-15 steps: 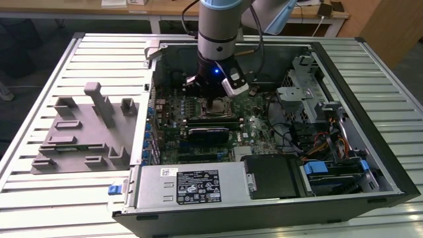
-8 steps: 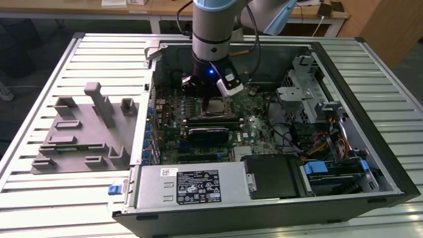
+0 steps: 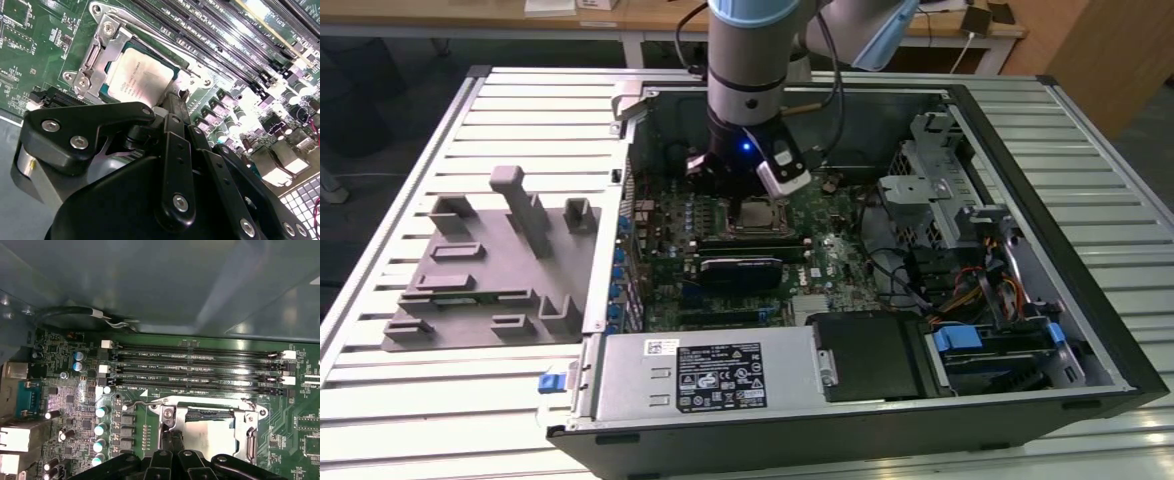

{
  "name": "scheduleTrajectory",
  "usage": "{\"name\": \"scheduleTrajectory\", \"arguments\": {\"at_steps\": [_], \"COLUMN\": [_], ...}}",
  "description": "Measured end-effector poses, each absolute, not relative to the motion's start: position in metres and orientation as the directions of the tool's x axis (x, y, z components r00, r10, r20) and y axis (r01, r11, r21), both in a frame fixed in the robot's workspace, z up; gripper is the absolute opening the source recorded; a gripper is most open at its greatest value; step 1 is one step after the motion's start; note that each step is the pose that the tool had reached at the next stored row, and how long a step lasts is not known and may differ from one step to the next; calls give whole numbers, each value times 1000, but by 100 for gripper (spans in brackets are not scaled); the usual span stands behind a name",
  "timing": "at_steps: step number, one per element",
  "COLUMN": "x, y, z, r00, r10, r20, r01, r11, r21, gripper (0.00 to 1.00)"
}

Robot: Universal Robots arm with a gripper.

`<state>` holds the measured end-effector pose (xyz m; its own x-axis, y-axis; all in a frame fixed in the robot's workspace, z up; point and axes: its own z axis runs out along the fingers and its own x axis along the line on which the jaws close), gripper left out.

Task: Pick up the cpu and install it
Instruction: 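Close the cpu cover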

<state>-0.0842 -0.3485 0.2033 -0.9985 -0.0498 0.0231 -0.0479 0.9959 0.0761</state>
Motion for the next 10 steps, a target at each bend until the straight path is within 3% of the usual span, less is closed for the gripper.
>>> {"name": "scheduleTrajectory", "arguments": {"at_steps": [10], "x": [-84], "y": [-349], "z": [201], "r00": [-998], "r10": [-60], "r20": [23], "r01": [-58], "r11": [995], "r21": [77], "gripper": [11]}}
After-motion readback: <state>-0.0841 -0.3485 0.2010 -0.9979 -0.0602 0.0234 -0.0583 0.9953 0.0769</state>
